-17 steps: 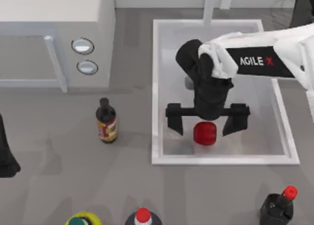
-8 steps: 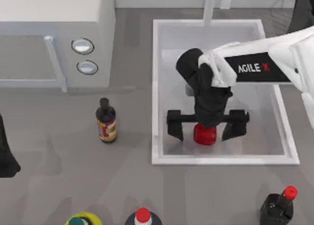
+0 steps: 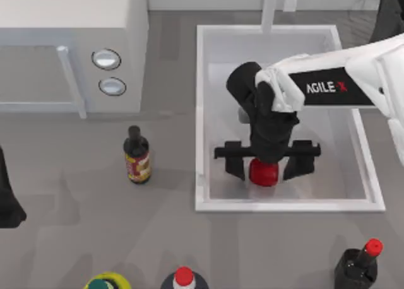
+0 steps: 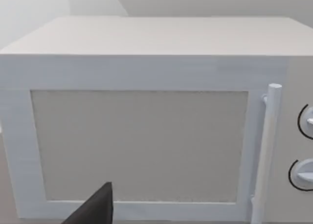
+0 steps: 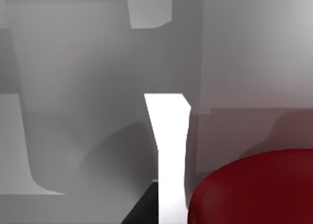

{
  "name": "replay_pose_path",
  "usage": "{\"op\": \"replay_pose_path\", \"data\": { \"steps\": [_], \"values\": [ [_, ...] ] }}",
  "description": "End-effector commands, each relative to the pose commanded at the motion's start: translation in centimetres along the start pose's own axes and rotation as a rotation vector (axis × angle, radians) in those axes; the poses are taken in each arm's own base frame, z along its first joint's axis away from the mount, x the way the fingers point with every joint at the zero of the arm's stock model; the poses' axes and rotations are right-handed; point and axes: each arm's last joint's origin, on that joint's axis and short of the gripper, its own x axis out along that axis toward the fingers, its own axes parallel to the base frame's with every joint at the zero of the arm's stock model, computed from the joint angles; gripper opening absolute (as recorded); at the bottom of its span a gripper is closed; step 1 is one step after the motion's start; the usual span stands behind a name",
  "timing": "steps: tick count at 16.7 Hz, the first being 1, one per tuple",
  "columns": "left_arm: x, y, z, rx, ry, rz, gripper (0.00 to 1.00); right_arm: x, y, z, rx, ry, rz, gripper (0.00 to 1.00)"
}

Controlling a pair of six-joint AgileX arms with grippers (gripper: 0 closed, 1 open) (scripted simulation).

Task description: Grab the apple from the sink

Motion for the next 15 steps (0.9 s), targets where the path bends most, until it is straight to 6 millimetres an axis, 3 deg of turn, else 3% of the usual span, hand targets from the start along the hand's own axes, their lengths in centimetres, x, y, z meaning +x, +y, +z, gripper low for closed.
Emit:
{"op": "replay_pose_path", "data": {
  "steps": [4,12,13,15],
  "values": [
    [0.0,0.0,0.0,0.000,0.000,0.000,1.00,0.0,0.0,0.0,0.000,0.000,0.000,0.02],
    [0.0,0.0,0.0,0.000,0.000,0.000,1.00,0.0,0.0,0.0,0.000,0.000,0.000,0.00],
    [0.0,0.0,0.0,0.000,0.000,0.000,1.00,-2.9,0.1,0.5,-0.008,-0.048,0.000,0.00],
    [0.0,0.0,0.0,0.000,0.000,0.000,1.00,-3.1,0.2,0.6,-0.008,-0.047,0.000,0.00]
  ]
}}
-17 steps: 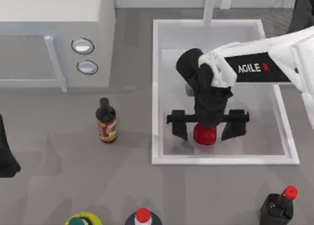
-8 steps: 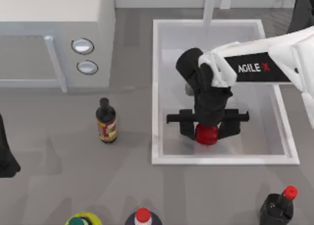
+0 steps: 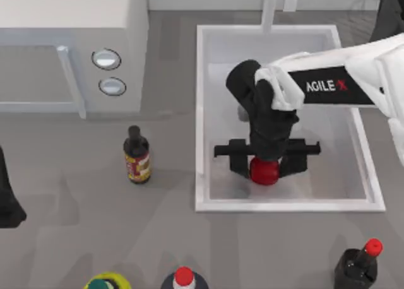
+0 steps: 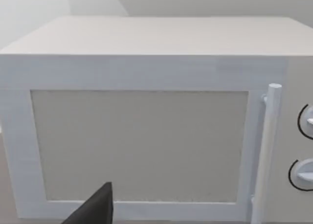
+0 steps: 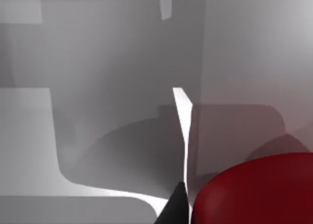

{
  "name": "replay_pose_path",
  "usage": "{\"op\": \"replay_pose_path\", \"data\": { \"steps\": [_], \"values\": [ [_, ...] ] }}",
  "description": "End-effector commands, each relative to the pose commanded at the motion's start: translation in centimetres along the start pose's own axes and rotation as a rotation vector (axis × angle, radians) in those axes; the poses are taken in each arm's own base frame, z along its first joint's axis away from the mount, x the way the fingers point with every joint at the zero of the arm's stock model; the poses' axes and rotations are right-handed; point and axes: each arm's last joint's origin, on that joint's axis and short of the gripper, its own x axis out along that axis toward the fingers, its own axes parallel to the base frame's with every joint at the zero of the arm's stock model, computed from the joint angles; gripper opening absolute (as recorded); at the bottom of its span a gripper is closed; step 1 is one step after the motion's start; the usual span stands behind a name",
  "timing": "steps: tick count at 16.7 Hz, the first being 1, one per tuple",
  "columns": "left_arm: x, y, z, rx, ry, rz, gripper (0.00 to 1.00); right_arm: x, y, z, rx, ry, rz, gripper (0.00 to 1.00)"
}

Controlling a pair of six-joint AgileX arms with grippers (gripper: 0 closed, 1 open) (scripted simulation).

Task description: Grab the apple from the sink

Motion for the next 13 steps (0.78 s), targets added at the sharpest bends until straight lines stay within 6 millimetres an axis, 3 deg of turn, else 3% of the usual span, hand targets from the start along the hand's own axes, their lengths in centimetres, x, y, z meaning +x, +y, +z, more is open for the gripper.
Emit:
{"op": "replay_pose_path", "data": {
  "steps": [2,5,9,13],
  "values": [
    [0.0,0.0,0.0,0.000,0.000,0.000,1.00,-1.2,0.4,0.6,0.000,0.001,0.000,0.00],
    [0.0,0.0,0.0,0.000,0.000,0.000,1.00,-5.0,1.2,2.0,0.000,0.002,-0.001,0.00],
    [0.0,0.0,0.0,0.000,0.000,0.000,1.00,-12.7,1.6,2.9,0.000,0.019,-0.011,0.00],
    [0.0,0.0,0.0,0.000,0.000,0.000,1.00,-20.4,0.8,2.1,0.000,0.022,-0.013,0.00]
  ]
}}
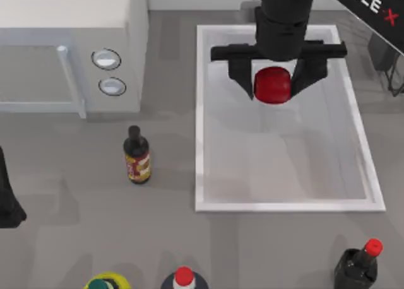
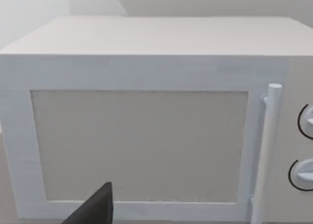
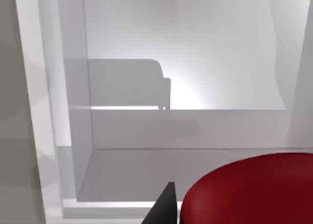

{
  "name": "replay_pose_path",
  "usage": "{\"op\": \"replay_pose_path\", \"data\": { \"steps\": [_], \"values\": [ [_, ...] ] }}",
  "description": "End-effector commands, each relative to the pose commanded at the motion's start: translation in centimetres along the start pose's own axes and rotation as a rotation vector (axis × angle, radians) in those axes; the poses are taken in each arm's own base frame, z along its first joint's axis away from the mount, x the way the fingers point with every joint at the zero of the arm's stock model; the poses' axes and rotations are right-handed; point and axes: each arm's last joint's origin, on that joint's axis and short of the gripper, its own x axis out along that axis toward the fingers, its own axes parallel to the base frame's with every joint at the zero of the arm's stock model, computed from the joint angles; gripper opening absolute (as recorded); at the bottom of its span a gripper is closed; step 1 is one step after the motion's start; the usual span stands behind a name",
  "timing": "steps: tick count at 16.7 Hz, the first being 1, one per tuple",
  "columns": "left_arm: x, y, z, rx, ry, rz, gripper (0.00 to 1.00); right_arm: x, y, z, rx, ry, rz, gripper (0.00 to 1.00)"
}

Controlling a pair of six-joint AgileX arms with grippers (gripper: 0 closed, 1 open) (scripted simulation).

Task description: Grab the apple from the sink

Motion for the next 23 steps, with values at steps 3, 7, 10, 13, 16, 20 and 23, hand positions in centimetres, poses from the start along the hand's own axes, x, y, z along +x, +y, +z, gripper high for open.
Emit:
{"op": "replay_pose_path", "data": {
  "steps": [3,7,10,13,16,20,23],
  "values": [
    [0.0,0.0,0.0,0.000,0.000,0.000,1.00,-3.6,-0.8,-0.9,0.000,-0.018,0.010,0.00],
    [0.0,0.0,0.0,0.000,0.000,0.000,1.00,-4.2,-0.9,-1.1,0.000,-0.022,0.013,0.00],
    [0.0,0.0,0.0,0.000,0.000,0.000,1.00,-4.3,-1.3,-1.0,-0.002,-0.024,0.015,0.00],
    [0.0,0.0,0.0,0.000,0.000,0.000,1.00,-4.6,-5.0,-0.1,0.000,-0.031,0.017,0.00],
    [0.0,0.0,0.0,0.000,0.000,0.000,1.00,-4.1,-10.8,0.4,0.001,-0.007,0.008,0.00],
    [0.0,0.0,0.0,0.000,0.000,0.000,1.00,-2.7,-19.2,-0.9,0.005,0.039,0.005,0.00],
    [0.0,0.0,0.0,0.000,0.000,0.000,1.00,-2.5,-23.5,-2.4,0.007,0.032,0.011,0.00]
  ]
}}
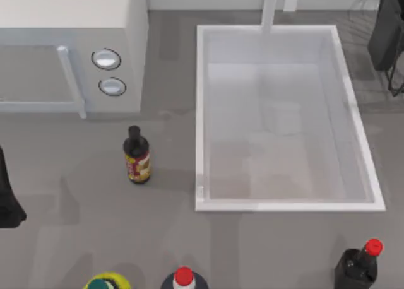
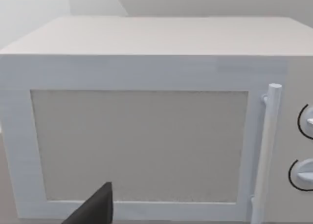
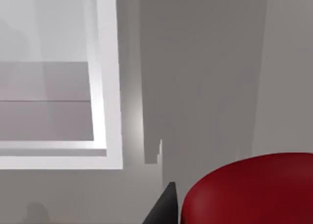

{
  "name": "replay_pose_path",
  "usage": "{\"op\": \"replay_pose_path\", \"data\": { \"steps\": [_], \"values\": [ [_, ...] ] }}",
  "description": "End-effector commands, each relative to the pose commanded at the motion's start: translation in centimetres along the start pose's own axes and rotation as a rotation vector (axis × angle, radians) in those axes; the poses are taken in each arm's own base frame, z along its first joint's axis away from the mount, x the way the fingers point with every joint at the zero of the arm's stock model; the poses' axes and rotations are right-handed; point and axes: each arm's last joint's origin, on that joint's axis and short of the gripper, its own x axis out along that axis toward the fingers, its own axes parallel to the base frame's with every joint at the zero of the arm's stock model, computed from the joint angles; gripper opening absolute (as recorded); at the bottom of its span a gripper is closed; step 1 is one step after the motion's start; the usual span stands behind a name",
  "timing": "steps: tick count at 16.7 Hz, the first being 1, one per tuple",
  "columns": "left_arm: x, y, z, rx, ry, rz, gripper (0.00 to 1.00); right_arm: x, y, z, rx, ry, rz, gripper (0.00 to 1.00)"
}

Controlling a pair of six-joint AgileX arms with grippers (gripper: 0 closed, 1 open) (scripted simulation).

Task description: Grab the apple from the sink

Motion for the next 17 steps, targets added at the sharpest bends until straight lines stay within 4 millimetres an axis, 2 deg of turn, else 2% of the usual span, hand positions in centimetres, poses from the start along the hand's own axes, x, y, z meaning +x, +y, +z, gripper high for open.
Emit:
{"op": "replay_pose_path", "data": {
  "steps": [2,8,10,15,17],
  "values": [
    [0.0,0.0,0.0,0.000,0.000,0.000,1.00,0.0,-1.1,-0.5,0.000,-0.007,0.001,0.00],
    [0.0,0.0,0.0,0.000,0.000,0.000,1.00,0.5,-1.0,-0.4,-0.001,-0.001,0.000,0.00],
    [0.0,0.0,0.0,0.000,0.000,0.000,1.00,2.1,-1.1,-0.2,-0.001,0.003,0.001,0.00],
    [0.0,0.0,0.0,0.000,0.000,0.000,1.00,8.4,-1.1,0.0,0.000,-0.019,0.001,0.00],
    [0.0,0.0,0.0,0.000,0.000,0.000,1.00,10.3,-1.2,-0.3,0.000,-0.011,0.001,0.00]
  ]
}}
